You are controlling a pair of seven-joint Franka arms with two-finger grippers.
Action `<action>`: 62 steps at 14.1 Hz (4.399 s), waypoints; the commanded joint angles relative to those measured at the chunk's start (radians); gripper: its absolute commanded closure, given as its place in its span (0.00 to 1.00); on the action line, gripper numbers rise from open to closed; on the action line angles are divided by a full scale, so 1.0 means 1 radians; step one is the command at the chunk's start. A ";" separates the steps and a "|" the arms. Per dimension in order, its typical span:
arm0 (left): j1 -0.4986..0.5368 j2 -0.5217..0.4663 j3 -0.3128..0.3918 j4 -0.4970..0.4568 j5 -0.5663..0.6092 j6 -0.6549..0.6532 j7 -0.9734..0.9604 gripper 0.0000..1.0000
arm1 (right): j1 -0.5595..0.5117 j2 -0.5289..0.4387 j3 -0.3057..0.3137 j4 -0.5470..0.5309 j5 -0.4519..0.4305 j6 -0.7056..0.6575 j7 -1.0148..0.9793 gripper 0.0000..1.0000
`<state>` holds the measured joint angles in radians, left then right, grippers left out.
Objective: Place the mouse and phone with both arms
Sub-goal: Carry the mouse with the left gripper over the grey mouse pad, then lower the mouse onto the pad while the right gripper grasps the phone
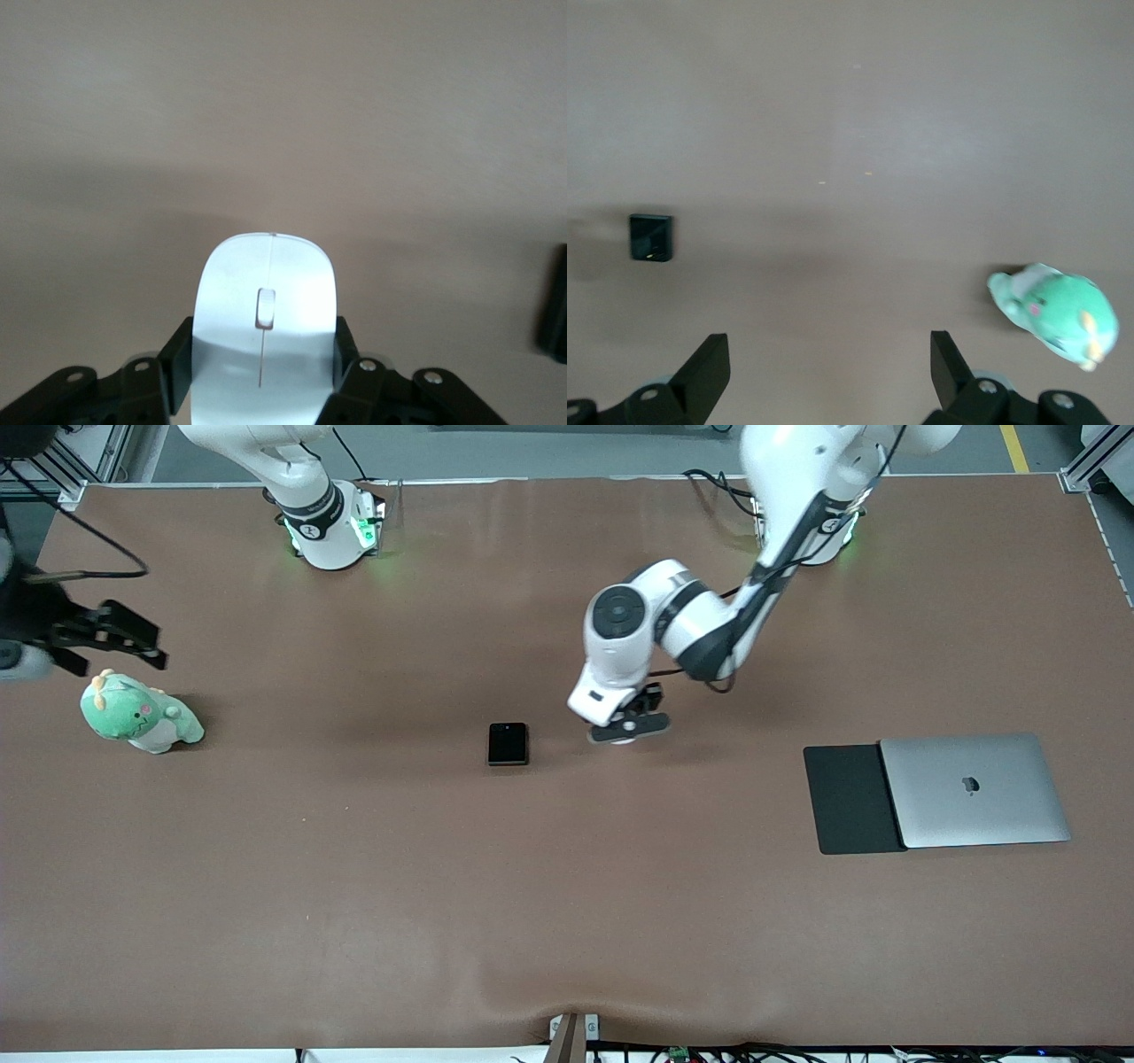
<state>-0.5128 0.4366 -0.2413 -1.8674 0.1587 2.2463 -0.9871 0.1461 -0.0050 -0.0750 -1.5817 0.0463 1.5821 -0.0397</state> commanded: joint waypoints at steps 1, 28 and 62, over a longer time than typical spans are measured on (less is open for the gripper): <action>0.153 -0.139 -0.078 -0.140 -0.008 0.024 0.076 0.60 | 0.101 0.054 -0.008 0.011 0.018 0.022 0.061 0.00; 0.918 0.000 -0.236 -0.113 0.056 0.045 0.775 0.60 | 0.560 0.593 -0.009 -0.131 0.110 0.700 0.394 0.00; 0.950 0.214 -0.214 -0.035 0.321 0.171 0.693 0.00 | 0.639 0.652 -0.009 -0.302 0.136 0.958 0.526 0.00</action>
<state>0.4406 0.6558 -0.4565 -1.8977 0.4217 2.4016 -0.2806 0.7681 0.6317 -0.0766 -1.8807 0.1615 2.5216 0.4701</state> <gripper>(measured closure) 0.181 0.000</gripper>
